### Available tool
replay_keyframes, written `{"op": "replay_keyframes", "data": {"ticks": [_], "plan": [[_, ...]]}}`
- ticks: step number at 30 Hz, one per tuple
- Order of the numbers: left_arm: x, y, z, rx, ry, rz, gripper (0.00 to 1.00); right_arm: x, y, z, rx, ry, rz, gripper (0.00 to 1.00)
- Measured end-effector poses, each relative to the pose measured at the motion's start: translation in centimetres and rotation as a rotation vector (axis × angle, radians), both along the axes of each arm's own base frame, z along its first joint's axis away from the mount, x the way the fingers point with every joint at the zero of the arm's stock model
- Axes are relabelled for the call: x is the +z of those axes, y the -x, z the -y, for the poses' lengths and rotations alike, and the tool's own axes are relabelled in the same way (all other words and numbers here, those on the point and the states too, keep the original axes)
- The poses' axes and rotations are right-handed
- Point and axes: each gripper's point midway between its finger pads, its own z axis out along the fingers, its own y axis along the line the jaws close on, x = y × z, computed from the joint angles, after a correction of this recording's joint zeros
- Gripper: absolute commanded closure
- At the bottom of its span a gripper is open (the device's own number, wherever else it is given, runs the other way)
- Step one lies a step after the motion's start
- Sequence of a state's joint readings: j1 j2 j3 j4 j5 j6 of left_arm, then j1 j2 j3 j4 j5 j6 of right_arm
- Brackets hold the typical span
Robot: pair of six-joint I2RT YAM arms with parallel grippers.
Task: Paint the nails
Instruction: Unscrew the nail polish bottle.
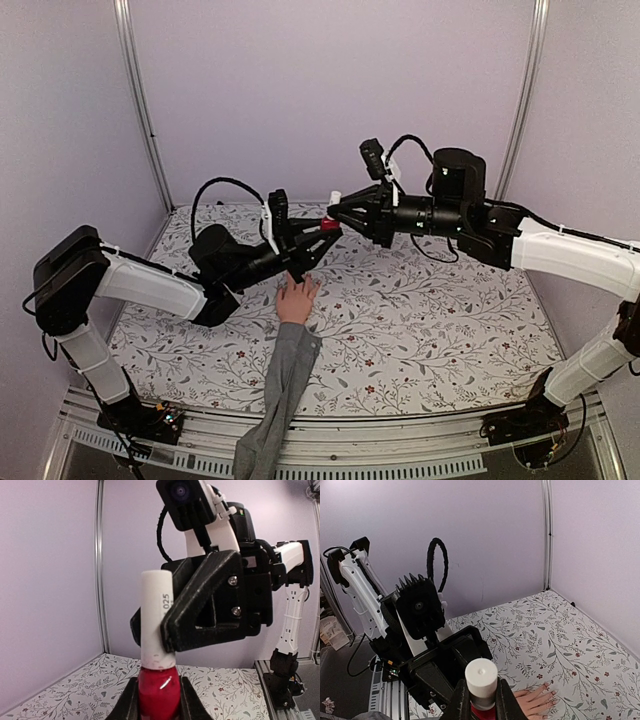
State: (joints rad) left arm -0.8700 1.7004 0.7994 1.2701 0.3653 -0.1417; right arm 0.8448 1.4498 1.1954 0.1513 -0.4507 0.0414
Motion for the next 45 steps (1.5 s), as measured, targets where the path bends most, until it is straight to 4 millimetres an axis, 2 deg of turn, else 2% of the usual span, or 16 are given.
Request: {"op": "replay_keyframes", "data": {"ticks": [4,8,12,15,21,35,45], "plan": [[-0.4,-0.1,0.3,0.024,-0.015,0.001,1.00,0.0,-0.4,0.0,-0.036,-0.009,-0.031,0.67],[-1.0,0.4,1.1,0.044,-0.041,-0.006,1.00,0.4,-1.0,0.0,-0.084,-0.037,-0.053,0.66],[-1.4,-0.1,1.1,0.086,-0.054,-0.016,1.00,0.0,-2.0,-0.2,-0.123,-0.050,-0.088,0.67],[-1.6,-0.5,1.0,0.111,-0.061,-0.024,1.00,-0.7,-2.4,-0.5,-0.134,-0.051,-0.113,0.72],[-1.6,-1.2,0.9,0.148,-0.064,-0.035,1.00,-0.7,-2.5,-0.6,-0.139,-0.059,-0.120,1.00],[-1.6,-0.5,1.2,0.036,-0.081,-0.033,1.00,-0.7,-1.4,-0.8,-0.047,-0.043,-0.065,1.00],[-0.9,1.5,1.3,-0.142,-0.052,-0.033,1.00,0.1,0.8,-1.0,0.083,-0.042,-0.002,1.00]]}}
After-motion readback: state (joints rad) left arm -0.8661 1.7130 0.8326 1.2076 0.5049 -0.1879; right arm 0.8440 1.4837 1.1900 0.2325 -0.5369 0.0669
